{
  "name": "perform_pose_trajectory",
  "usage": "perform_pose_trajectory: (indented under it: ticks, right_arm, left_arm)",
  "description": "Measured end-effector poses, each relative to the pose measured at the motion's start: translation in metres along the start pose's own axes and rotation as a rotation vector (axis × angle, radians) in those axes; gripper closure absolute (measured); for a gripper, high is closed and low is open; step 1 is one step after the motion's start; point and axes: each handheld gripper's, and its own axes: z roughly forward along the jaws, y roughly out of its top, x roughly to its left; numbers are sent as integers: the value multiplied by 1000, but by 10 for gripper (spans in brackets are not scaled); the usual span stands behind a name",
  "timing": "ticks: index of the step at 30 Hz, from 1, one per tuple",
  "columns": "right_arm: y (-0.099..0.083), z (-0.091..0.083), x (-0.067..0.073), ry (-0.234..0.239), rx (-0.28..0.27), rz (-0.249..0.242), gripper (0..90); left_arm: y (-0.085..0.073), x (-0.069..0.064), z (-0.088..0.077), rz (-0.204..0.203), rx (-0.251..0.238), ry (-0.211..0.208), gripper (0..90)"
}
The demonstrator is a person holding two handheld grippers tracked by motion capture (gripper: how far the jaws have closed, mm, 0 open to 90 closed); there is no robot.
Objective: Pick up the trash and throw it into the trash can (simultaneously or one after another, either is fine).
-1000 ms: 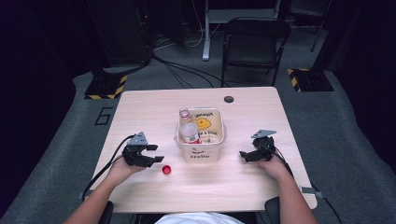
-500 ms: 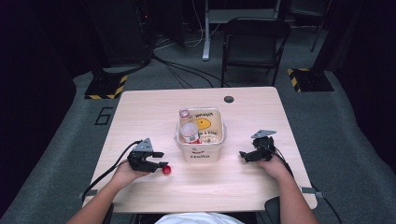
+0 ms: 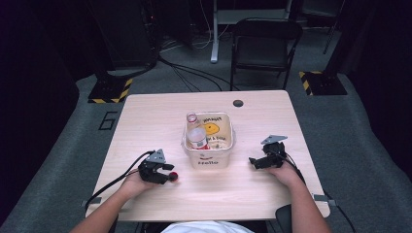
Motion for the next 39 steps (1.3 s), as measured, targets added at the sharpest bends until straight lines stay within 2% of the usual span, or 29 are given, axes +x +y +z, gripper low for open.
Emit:
perform_pose_trajectory:
  ticks: [6, 9, 10, 13, 16, 25, 32, 39]
  right_arm:
    - [0, 0, 0, 1, 1, 4, 0]
    - [0, 0, 0, 2, 1, 4, 0]
    - [0, 0, 0, 2, 1, 3, 0]
    - [0, 0, 0, 2, 1, 3, 0]
    - [0, 0, 0, 2, 1, 3, 0]
    - [0, 0, 1, 3, 1, 5, 0]
    - [0, 0, 0, 2, 1, 3, 0]
    - [0, 0, 1, 3, 1, 5, 0]
  left_arm:
    - [-1, -2, 3, 6, 4, 3, 541]
    - [0, -1, 0, 4, 5, -9, 531]
    - [0, -2, 1, -3, -16, -8, 528]
    - [0, -3, -1, 7, -10, -16, 520]
    - [1, -5, -3, 4, -35, -24, 520]
    - [-1, -8, 6, 25, 29, -36, 573]
    - [0, -9, 6, 32, 34, -35, 582]
    - [5, -7, -1, 24, 7, -37, 582]
